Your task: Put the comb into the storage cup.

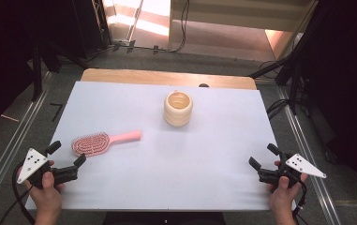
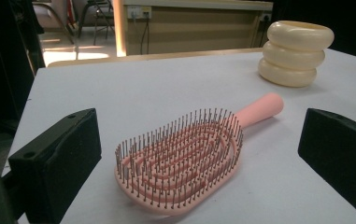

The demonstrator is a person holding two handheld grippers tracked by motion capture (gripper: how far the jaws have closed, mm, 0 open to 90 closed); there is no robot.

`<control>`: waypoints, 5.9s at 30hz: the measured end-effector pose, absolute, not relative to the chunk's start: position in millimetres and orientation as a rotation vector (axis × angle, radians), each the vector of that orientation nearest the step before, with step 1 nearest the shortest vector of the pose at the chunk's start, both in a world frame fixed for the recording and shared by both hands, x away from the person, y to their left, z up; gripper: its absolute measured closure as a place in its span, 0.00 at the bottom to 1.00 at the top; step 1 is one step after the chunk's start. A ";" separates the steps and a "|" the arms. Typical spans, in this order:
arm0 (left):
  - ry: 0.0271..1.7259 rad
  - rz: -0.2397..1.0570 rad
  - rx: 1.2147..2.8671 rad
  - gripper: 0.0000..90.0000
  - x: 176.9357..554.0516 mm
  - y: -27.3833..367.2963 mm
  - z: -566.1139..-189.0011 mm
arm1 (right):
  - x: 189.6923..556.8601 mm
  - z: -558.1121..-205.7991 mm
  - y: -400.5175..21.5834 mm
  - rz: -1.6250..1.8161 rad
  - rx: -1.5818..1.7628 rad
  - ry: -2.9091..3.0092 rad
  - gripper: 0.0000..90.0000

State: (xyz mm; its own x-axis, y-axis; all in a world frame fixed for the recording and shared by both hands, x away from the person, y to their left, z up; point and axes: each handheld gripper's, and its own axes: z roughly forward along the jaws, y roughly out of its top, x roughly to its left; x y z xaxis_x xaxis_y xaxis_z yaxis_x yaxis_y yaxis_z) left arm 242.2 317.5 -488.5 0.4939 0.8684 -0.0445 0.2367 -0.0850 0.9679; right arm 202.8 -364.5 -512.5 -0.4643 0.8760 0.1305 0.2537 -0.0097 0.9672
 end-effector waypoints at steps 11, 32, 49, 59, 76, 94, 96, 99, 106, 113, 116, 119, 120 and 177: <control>0.979 0.644 1.542 0.08 242.0 320.1 -479.6 | 203.4 -512.6 -363.3 1.509 1.160 1.748 0.01; 0.926 0.523 1.642 0.48 258.5 283.9 -435.7 | 203.3 -512.5 -360.1 1.503 1.139 1.779 0.01; 0.903 0.431 1.806 1.00 296.1 255.0 -426.9 | 204.4 -513.2 -359.6 1.509 1.138 1.792 0.01; 0.893 0.336 1.918 1.00 317.7 234.8 -425.7 | 204.4 -513.3 -359.5 1.508 1.135 1.799 0.01; 0.968 0.268 2.013 1.00 359.7 199.5 -445.0 | 205.0 -513.4 -358.1 1.497 1.129 1.811 0.01; 1.039 0.233 2.106 1.00 383.3 179.4 -459.2 | 205.4 -513.7 -358.5 1.503 1.131 1.812 0.01; 1.038 0.233 2.114 1.00 384.1 176.4 -460.3 | 205.4 -513.6 -358.6 1.502 1.131 1.814 0.01; 1.036 0.237 2.131 1.00 385.2 172.5 -462.3 | 205.6 -513.7 -358.5 1.501 1.131 1.815 0.01; 1.049 0.229 2.174 1.00 388.9 166.7 -468.2 | 205.6 -513.8 -358.1 1.500 1.135 1.812 0.01; 1.044 0.224 2.213 1.00 390.5 161.0 -472.2 | 205.6 -513.8 -358.0 1.496 1.136 1.810 0.01; 1.059 0.226 2.218 1.00 392.1 161.2 -473.2 | 205.6 -513.8 -358.4 1.498 1.134 1.813 0.01; 1.063 0.222 2.224 1.00 393.1 161.1 -473.1 | 205.6 -513.9 -358.5 1.498 1.133 1.812 0.01; 1.063 0.222 2.224 1.00 393.1 161.1 -473.1 | 205.6 -513.9 -358.5 1.498 1.133 1.812 0.01; 0.901 0.095 2.289 1.00 301.3 177.7 -484.5 | 205.8 -514.0 -356.5 1.471 1.138 1.813 0.01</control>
